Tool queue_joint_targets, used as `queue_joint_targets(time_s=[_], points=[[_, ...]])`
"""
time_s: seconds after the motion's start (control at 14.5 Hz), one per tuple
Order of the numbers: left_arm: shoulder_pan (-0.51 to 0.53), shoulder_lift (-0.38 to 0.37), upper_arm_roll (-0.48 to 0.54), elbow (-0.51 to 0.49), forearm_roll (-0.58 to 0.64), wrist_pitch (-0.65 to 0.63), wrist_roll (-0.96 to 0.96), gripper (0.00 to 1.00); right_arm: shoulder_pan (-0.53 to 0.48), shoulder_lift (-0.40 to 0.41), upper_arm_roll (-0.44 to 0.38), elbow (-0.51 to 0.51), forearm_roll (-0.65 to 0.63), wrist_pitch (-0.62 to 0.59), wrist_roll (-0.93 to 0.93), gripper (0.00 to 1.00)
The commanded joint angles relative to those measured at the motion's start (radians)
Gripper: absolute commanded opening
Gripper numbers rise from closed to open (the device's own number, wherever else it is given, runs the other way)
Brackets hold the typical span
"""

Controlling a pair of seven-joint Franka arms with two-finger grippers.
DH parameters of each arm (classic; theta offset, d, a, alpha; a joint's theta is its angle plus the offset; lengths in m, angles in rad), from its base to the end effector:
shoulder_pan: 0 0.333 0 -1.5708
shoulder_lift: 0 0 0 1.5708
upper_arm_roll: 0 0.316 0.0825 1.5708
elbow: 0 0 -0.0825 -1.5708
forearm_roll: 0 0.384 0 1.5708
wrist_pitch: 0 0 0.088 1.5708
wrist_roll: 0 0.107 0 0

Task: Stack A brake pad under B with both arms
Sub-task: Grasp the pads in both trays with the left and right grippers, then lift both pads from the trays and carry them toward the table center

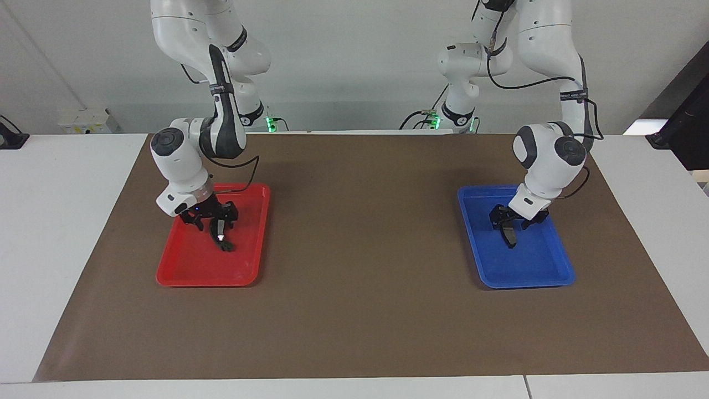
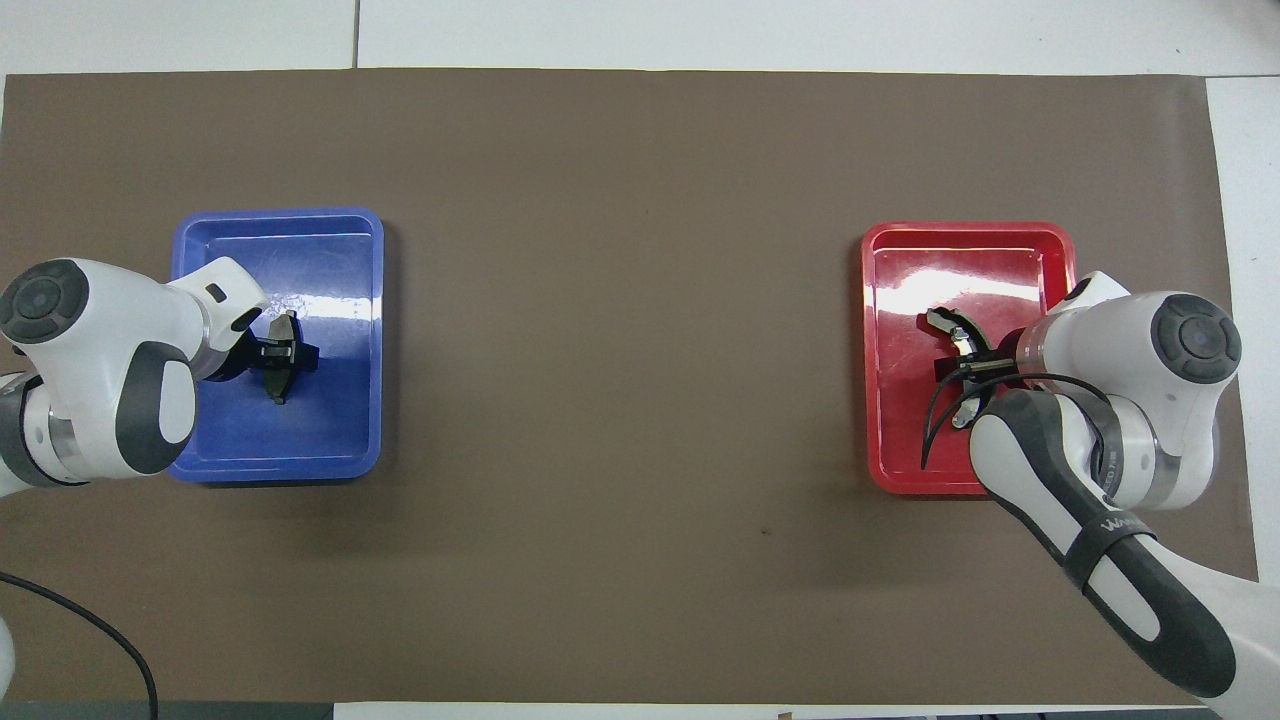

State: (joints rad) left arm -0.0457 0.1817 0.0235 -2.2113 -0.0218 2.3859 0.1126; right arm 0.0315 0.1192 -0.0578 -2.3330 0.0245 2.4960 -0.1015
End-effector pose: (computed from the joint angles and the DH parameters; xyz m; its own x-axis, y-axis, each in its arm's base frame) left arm 0.5471 -0.0124 0.2961 0.9929 -0.1190 -0.0059 -0.1189 -0.9928 0.0113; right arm 0.5198 -0.0139 0.2902 0.9974 0.0563 0.0446 0.0566 -0.9984 -0.0042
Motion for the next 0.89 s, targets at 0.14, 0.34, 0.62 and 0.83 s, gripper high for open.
queue_joint_targets(time_s=[0.14, 0.34, 0.62, 0.83], points=[[0.013, -0.004, -0.002, -0.013, -0.003, 0.016, 0.038, 0.14, -0.002, -0.006, 0.004, -0.016, 0.031, 0.018, -0.029, 0.0], [0.014, -0.022, -0.001, 0.014, -0.004, -0.031, 0.039, 0.01, -0.002, 0.0, 0.004, 0.035, 0.031, -0.046, -0.02, 0.0], [-0.005, -0.056, -0.005, 0.155, -0.003, -0.22, 0.036, 0.01, -0.001, 0.0, 0.006, 0.173, 0.031, -0.225, 0.058, 0.0], [-0.122, -0.047, -0.007, 0.2, -0.01, -0.218, 0.021, 0.01, -0.001, -0.009, 0.006, 0.233, 0.031, -0.288, 0.065, 0.0]])
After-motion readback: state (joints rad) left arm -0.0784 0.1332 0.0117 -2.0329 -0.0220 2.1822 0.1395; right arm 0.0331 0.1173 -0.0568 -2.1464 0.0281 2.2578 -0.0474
